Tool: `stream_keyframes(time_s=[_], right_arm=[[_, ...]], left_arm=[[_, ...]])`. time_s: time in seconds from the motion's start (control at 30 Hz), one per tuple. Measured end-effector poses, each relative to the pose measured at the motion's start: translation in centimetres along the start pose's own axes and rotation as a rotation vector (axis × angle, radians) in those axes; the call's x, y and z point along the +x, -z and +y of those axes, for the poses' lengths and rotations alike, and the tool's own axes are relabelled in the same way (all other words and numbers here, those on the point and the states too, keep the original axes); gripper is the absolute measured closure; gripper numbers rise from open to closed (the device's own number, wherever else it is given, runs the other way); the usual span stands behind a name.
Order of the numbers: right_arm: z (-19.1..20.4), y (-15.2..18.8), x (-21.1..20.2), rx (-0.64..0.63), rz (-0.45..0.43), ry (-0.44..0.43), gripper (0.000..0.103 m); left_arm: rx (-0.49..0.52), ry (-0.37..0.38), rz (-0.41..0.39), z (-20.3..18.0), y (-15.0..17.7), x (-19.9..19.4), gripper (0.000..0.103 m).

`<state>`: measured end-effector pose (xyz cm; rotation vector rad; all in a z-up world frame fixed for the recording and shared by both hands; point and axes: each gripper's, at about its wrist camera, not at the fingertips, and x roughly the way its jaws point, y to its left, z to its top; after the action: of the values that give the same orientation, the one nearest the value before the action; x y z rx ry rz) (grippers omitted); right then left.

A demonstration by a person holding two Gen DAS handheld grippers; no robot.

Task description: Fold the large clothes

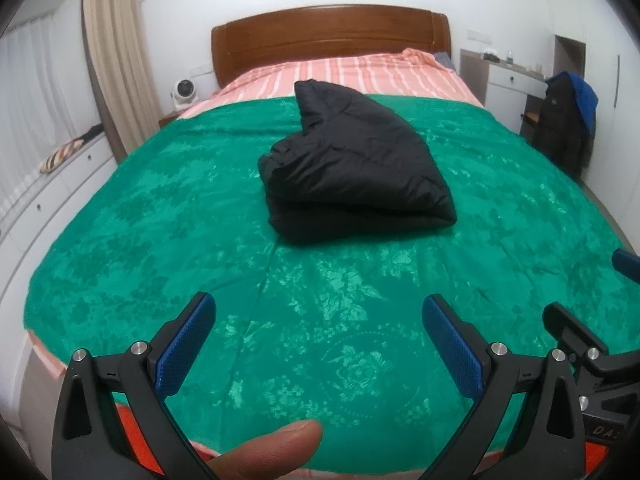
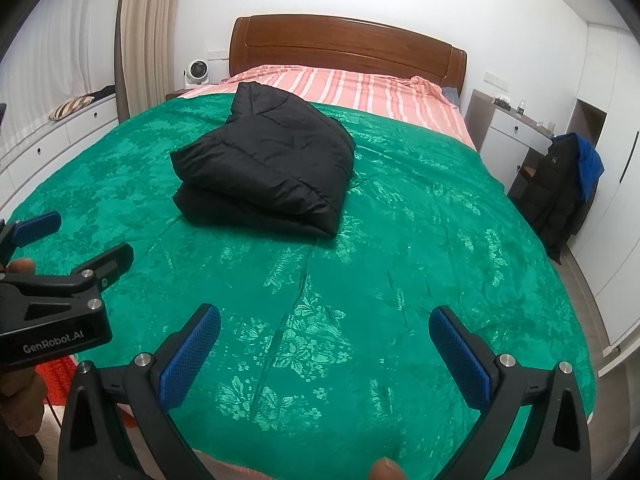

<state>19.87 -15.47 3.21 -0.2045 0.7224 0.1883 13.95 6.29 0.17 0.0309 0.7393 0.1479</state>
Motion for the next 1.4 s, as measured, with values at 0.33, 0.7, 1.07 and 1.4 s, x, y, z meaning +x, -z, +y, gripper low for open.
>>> stream_keyframes(time_s=[0.33, 0.7, 1.07, 1.4], right_arm=[[-0.3, -0.3, -0.5, 0.013, 0.004, -0.009, 0.0], [-0.3, -0.3, -0.7, 0.019, 0.004, -0.019, 0.0], [0.0, -0.3, -0.4, 0.022, 0.013, -0.032, 0.0], [0.6, -0.5, -0.5, 0.017, 0.013, -0.053, 0.0]], left_arm=[[-0.013, -0.006, -0.01, 0.6, -0.7, -1.5, 0.0], [-0.024, -0.007, 0.002, 0.6, -0.5, -1.6, 0.0], [0.007, -0.016, -0.01, 0.4, -0.3, -1.9, 0.0], [0.001, -0.024, -0.026, 0.6, -0.5, -2.2, 0.0]])
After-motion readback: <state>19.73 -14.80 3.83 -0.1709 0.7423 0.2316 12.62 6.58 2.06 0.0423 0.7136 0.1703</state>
